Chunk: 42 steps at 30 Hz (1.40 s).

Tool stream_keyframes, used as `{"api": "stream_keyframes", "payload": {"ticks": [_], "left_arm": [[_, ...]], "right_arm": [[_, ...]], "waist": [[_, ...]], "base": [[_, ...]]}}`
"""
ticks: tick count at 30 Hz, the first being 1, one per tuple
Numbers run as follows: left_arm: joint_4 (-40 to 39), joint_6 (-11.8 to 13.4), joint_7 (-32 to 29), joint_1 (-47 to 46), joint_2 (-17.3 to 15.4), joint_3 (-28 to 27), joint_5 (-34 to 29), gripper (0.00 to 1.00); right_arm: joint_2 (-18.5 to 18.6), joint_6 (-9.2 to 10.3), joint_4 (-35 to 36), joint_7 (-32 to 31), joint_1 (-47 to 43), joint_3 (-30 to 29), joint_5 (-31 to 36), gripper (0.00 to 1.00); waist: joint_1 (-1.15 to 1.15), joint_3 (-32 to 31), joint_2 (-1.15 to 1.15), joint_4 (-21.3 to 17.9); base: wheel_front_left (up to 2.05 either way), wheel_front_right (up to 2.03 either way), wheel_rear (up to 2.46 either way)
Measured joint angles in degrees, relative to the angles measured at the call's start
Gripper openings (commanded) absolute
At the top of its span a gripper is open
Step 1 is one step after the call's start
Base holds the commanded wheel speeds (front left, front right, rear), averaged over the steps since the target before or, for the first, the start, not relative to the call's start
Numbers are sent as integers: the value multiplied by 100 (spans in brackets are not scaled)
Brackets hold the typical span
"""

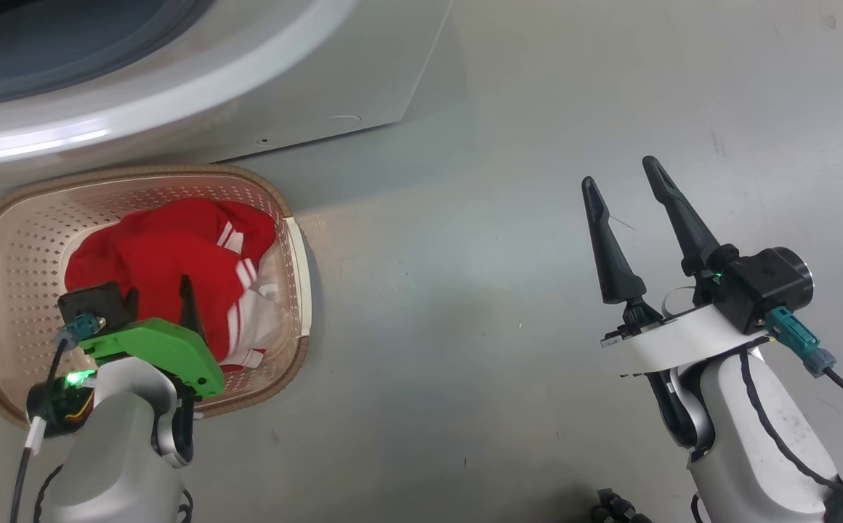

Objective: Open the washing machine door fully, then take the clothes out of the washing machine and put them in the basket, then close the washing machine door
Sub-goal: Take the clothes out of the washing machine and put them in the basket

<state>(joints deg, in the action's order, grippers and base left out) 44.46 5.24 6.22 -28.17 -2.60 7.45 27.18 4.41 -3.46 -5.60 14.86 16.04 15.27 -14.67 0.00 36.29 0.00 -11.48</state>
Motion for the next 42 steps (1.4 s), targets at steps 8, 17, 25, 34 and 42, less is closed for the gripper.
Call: {"api": "stream_keyframes", "payload": {"ticks": [8,17,25,34,42], "left_arm": [[277,-26,361,-21,5,-24,-2,100],[318,-103,704,0,22,-100,53,100],[-76,-151,816,13,49,-18,10,100],[-1094,-146,822,155,69,-153,-199,100],[-2045,-124,822,515,71,-215,-428,100]], "right_arm": [[-24,-2,-116,0,1,-3,-1,100],[-43,-25,-253,0,-9,-46,-1,100],[-42,-18,-345,0,-57,-197,0,100],[-47,-14,-476,0,-278,-272,2,100],[-58,0,-481,0,-425,-359,2,100]], "waist": [[0,-154,0,38],[0,-461,0,100],[0,-780,0,228],[0,-1224,0,416],[0,-1652,0,579]], "base": [[0,0,0],[0,0,0],[0,0,0],[0,0,0],[0,0,0]]}}
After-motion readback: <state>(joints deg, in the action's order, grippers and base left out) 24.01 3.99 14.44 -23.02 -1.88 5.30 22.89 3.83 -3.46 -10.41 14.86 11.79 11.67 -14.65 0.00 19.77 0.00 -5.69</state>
